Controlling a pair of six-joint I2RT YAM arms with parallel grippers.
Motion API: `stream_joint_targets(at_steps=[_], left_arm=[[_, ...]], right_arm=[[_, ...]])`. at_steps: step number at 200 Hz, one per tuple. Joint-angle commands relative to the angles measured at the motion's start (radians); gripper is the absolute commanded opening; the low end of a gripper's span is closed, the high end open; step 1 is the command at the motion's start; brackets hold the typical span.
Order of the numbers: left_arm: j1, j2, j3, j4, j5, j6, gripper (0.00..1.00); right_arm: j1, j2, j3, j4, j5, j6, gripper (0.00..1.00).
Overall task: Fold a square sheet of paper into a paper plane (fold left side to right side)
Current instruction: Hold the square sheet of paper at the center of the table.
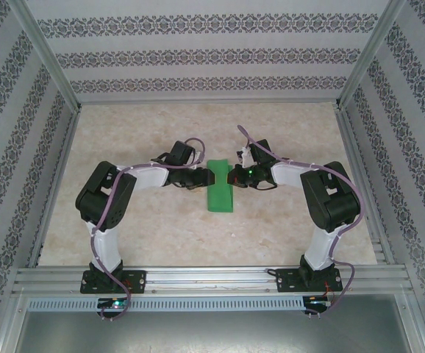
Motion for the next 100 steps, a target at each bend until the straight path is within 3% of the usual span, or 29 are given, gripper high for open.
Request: stream_joint_targets(at_steps=[1,43,100], left_arm=[[-0.023,0.022,0.034,-0.051,-0.021,0.011,0.48],[-0.043,0.049,0.040,-0.073,-0.049,0.003,0.41],[-0.072,0.085,0.044,-0.113,-0.078,0.011,0.39]], right_arm=[[0.012,0.006,-0.017,-0.014,0.019,-0.014,0.06],[0.006,0.001,-0.034,-0.017,0.026,-0.020,0.11],[-0.037,-0.084,-0.082,-0.023,0.057,-0.033,0.28]])
